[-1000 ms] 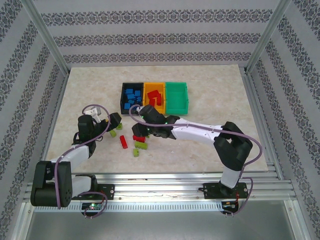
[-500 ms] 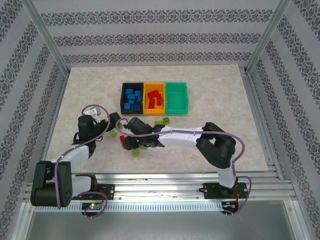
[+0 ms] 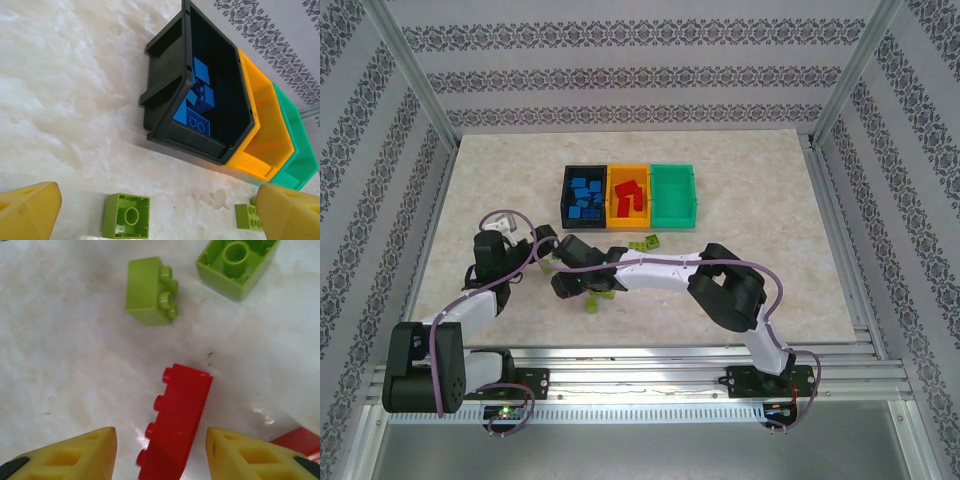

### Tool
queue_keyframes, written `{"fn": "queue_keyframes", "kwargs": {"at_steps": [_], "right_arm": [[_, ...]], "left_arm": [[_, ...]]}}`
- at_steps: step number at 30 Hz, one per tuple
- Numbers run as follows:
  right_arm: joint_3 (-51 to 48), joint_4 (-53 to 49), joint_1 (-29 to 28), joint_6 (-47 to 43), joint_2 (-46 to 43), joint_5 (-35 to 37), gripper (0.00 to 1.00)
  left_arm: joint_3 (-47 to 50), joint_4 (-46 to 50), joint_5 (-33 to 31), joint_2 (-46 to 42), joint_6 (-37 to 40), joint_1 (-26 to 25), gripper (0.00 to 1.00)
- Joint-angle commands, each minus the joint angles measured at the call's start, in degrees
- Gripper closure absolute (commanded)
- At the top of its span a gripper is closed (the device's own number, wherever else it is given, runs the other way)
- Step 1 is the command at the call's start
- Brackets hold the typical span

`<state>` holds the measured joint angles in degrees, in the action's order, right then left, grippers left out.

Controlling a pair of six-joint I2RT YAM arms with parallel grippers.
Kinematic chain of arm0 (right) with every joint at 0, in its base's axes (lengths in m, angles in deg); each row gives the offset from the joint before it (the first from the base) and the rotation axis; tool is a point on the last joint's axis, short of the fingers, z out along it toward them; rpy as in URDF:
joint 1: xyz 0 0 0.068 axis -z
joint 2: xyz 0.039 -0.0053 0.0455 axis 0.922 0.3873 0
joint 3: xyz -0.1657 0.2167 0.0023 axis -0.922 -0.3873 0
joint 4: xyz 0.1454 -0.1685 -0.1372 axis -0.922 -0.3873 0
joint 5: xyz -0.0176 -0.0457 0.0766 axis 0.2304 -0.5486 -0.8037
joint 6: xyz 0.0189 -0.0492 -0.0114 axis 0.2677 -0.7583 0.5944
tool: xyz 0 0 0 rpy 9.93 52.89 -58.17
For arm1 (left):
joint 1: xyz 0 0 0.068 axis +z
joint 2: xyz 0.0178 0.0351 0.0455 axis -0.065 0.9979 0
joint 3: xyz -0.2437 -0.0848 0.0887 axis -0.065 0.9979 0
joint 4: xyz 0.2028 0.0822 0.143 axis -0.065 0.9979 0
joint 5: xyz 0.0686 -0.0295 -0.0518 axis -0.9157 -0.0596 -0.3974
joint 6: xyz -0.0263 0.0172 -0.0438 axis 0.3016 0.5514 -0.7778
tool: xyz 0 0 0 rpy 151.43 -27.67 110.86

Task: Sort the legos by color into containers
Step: Pick up the lego from the bottom-center of the table, then place the lego in the container.

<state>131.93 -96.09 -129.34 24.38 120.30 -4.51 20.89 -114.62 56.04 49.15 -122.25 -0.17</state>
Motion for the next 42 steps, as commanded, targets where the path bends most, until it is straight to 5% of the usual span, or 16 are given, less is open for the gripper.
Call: {"fn": "queue_keyframes", "kwargs": {"at_steps": [1,10,19,32,42], "right_arm": [[1.7,-2.5,-0.7,-0.4,1.8,4.5,0.49],[4.3,-2.4,-0.8,0.9,6.2,1.9,0.51],[1.2,0.1,-0.6,1.2,3.1,2.0,0.75],[-8.5,4.5,2.1,0.9,-10.8,3.4,0.76],[-12.2,4.8,9.6,-1.7,-18.2,3.7,0.76]], "left_arm": [[0.6,-0.1,1.3,-0.3,0.2,0.2,0.00],[0.7,-0.7,1.9,-0.1,-0.2,0.3,0.00],[0.8,-0.4,1.6,-0.7,-0.2,0.3,0.00],[0.8,-0.5,1.8,-0.9,-0.2,0.4,0.00],[0.9,-0.5,1.8,-1.5,-0.2,0.4,0.00]]}}
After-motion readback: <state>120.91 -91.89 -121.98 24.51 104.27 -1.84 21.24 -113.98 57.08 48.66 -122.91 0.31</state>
